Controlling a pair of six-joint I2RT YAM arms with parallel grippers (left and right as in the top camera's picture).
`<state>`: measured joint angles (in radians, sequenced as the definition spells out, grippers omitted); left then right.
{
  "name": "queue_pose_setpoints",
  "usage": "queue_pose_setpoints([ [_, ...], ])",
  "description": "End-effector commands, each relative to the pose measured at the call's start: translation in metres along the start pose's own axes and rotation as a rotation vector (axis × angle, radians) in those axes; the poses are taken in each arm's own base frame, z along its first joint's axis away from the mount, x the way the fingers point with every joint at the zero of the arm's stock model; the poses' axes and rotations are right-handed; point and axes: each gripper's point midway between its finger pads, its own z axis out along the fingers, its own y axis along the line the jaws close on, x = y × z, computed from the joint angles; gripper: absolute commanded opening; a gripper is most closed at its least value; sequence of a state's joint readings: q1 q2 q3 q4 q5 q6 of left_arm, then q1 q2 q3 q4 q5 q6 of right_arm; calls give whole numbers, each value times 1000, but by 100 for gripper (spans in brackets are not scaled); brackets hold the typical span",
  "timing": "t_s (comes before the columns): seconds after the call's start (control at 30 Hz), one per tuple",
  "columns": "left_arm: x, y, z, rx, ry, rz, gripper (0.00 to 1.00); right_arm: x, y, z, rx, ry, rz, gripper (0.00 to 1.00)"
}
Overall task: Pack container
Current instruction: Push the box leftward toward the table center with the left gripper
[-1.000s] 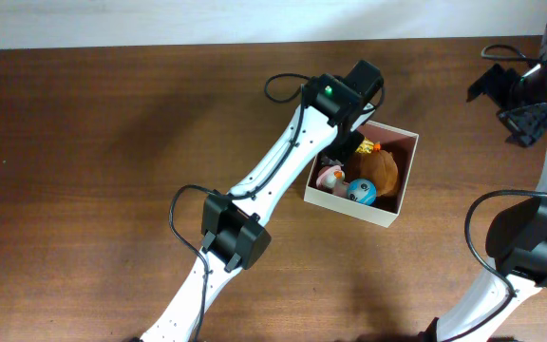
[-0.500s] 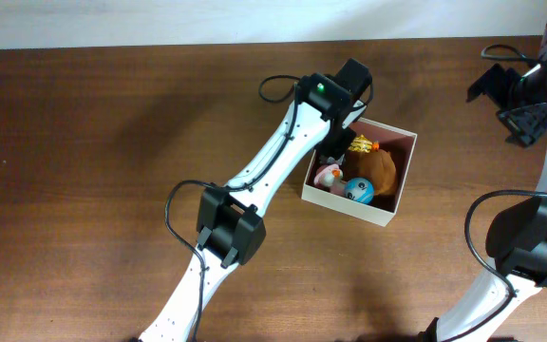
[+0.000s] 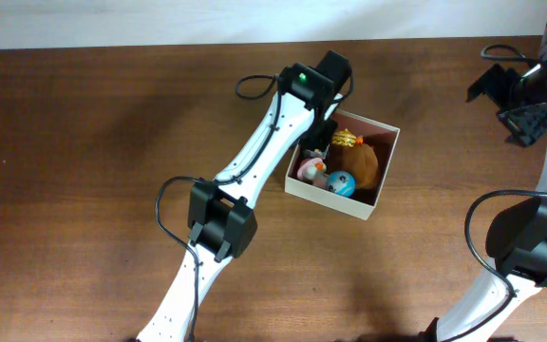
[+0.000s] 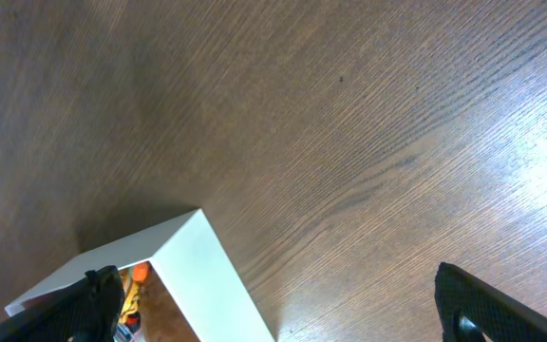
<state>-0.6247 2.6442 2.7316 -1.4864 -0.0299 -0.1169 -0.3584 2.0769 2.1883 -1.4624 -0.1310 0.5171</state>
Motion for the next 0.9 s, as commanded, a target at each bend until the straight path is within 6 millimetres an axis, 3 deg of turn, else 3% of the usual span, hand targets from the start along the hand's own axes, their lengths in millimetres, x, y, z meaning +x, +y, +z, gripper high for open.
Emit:
queue_pose_setpoints([
  [0.0,10,29,14,-87,52,-117,16,1,0,-3,7,-9,-5,99],
  [0.3,14,55,14,-103,69,-292,16,1,0,-3,7,-9,-5,99],
  [0.57,22,97,13,-157,86,-459,17,1,0,-3,7,-9,-5,99],
  [0.87,34,123,11,-172,124,-528,17,1,0,-3,7,-9,-5,99],
])
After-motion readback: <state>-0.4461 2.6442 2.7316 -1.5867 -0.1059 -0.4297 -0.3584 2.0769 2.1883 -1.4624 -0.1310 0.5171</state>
